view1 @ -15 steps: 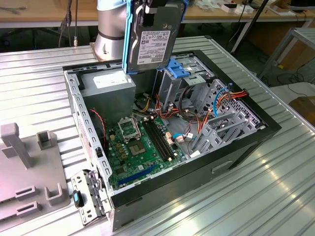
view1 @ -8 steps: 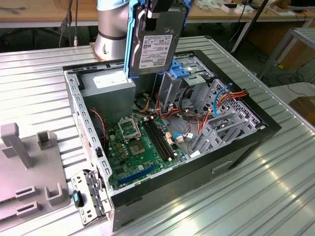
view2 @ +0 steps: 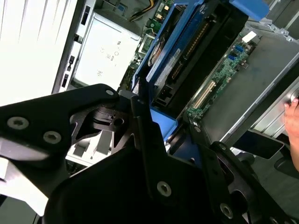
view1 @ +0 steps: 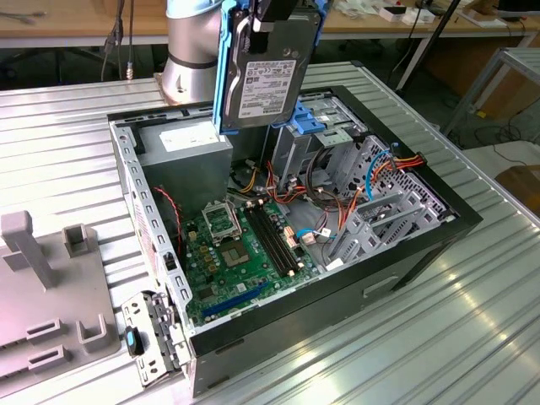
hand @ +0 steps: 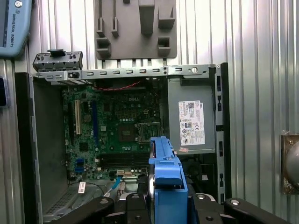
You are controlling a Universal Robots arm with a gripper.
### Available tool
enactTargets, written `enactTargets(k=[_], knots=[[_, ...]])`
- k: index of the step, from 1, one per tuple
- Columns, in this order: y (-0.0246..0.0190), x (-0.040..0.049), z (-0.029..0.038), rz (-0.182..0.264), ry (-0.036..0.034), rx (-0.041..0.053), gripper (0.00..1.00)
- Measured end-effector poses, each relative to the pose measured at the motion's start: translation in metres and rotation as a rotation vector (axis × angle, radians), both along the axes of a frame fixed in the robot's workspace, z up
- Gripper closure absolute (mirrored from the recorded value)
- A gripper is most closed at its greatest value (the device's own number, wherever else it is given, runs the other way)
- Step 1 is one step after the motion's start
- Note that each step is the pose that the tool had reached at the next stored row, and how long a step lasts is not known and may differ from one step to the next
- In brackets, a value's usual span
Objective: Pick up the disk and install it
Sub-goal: 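Pick up the disk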
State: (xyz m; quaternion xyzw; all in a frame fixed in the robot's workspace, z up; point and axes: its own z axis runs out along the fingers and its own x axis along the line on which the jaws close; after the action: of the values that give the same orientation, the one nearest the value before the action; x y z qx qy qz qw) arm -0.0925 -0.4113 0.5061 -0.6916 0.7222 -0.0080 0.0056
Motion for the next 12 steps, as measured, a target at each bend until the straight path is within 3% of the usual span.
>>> enactTargets(k=[12], knots=[[-0.0007,0.0006,0.0,0.0,0.0,0.0001,0.63]])
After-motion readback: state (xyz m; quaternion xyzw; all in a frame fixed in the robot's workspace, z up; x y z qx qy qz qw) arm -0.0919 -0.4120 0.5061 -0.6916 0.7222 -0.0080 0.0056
